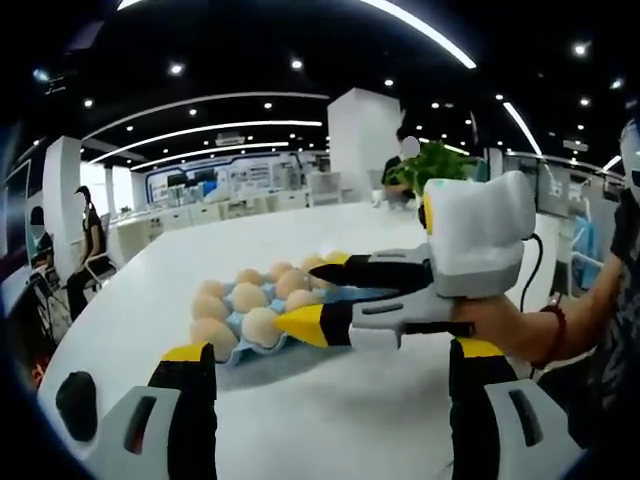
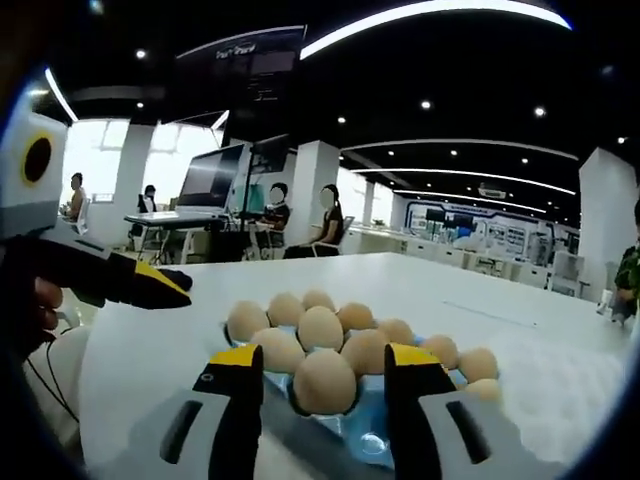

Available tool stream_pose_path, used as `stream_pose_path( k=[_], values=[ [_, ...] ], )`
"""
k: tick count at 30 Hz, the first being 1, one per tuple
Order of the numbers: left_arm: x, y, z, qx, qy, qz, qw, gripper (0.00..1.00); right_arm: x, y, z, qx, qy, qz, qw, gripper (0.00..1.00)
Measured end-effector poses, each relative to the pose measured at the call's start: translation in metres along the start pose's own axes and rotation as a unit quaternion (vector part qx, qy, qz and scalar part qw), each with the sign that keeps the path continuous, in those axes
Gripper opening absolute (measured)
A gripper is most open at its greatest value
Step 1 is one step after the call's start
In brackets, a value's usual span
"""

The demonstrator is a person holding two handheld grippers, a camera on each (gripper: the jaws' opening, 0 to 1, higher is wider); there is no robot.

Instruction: Place the egg into an empty slot of the egg tray after lifting it from the table, then release the egg inside the slot.

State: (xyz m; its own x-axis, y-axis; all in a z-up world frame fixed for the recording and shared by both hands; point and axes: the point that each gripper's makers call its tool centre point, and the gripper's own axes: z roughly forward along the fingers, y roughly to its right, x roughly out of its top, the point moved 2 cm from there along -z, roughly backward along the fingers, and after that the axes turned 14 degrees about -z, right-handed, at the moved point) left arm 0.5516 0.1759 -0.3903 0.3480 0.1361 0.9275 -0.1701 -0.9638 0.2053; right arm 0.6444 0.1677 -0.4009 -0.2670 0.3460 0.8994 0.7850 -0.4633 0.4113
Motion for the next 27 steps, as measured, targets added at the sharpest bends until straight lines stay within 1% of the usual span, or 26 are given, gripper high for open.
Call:
stream_pose_path(
  k=[1, 2, 3, 5, 6, 9, 13, 18, 25, 27],
  values=[
    [0.001, 0.001, -0.001, 0.0, 0.0, 0.001, 1.0, 0.99, 0.006, -0.001, -0.003, 0.009, 0.014, 0.015, 0.9998, 0.53],
    [0.002, 0.002, -0.001, 0.001, 0.003, -0.003, 1.0, 0.99, 0.009, 0.0, -0.006, 0.011, 0.018, 0.022, 0.9995, 0.55],
    [0.005, 0.002, -0.003, 0.002, 0.006, -0.003, 1.0, 0.99, 0.009, 0.008, -0.01, -0.003, 0.013, 0.03, 0.9995, 0.57],
    [0.007, 0.007, -0.002, -0.001, 0.009, -0.001, 1.0, 0.99, 0.004, 0.015, -0.012, -0.001, 0.003, 0.057, 0.9984, 0.63],
    [0.007, 0.007, -0.001, -0.002, 0.009, -0.001, 1.0, 1.0, 0.004, 0.017, -0.014, -0.003, 0.002, 0.06, 0.9982, 0.65],
    [0.007, 0.012, 0.001, -0.003, 0.008, 0.001, 1.0, 0.99, 0.004, 0.02, -0.016, -0.009, 0.002, 0.055, 0.9984, 0.71],
    [0.012, 0.015, 0.001, -0.005, 0.023, -0.001, 0.9997, 1.0, 0.003, 0.024, -0.023, -0.005, 0.001, 0.057, 0.9983, 0.78],
    [0.011, 0.018, 0.001, -0.005, 0.02, 0.0, 0.9998, 1.0, 0.002, 0.03, -0.029, -0.006, 0.0, 0.065, 0.9979, 0.83],
    [0.01, 0.023, 0.004, -0.011, 0.02, 0.0, 0.9998, 1.0, -0.004, 0.041, -0.038, -0.01, -0.008, 0.06, 0.9981, 0.85],
    [0.01, 0.025, 0.004, -0.013, 0.022, 0.0, 0.9997, 1.0, -0.006, 0.041, -0.039, -0.005, -0.009, 0.055, 0.9984, 0.86]
  ],
)
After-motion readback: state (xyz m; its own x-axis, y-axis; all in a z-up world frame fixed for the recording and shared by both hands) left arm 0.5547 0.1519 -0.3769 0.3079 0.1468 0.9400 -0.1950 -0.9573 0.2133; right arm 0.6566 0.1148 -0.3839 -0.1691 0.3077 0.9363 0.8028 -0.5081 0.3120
